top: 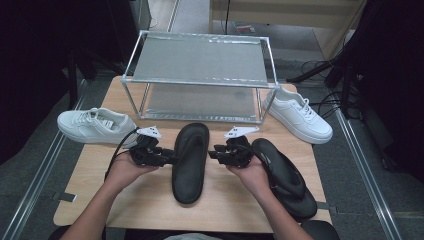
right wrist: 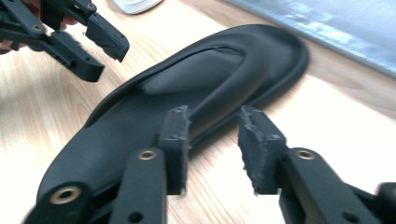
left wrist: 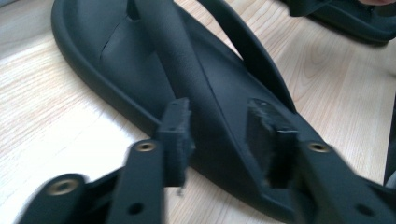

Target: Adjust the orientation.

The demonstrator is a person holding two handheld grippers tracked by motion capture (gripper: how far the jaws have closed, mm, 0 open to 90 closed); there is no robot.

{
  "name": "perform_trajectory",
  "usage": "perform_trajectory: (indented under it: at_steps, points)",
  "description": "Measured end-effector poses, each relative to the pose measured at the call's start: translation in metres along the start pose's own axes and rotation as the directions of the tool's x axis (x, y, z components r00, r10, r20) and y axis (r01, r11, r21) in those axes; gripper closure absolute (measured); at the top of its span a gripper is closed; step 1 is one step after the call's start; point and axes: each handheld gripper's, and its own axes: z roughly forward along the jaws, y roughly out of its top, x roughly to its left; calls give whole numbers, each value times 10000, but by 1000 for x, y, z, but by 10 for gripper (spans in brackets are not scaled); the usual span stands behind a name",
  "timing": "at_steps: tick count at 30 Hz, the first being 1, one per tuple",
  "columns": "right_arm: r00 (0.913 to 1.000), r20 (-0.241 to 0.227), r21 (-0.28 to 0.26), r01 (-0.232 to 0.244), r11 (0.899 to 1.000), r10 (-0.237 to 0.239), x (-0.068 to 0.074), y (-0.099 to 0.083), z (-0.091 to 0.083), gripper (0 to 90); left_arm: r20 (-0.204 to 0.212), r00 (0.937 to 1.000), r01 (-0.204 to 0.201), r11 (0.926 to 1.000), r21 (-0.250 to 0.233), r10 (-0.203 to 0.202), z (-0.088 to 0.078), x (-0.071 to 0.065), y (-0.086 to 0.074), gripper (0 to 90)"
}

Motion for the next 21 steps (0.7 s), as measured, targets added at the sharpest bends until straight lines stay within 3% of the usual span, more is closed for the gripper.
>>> perform_trajectory:
  at_steps: [3,6,8,11,16,21]
  points:
    - [9997,229,-74,77,9999,-75,-3,-2,-9,616,-109,9996,-280,9996,-17,280,3,-1,4,456]
    - [9993,363,-149,14,9999,-8,-10,-5,-15,604,-149,9995,-292,9996,53,293,6,0,7,435]
    - [9992,390,-181,-85,9998,92,-13,-7,-17,598,-174,9993,-343,9994,100,345,7,1,8,432]
    - [9984,530,-332,-191,9993,209,-21,-13,-25,591,-127,9994,-332,9992,-228,329,9,3,11,416]
    - [9970,766,-517,-64,9986,103,-24,-19,-35,579,-139,9994,-314,9995,-62,313,13,6,16,404]
    - [9953,924,-608,-229,9979,285,-25,-25,-49,563,-69,9990,-433,9990,-64,432,17,5,22,402]
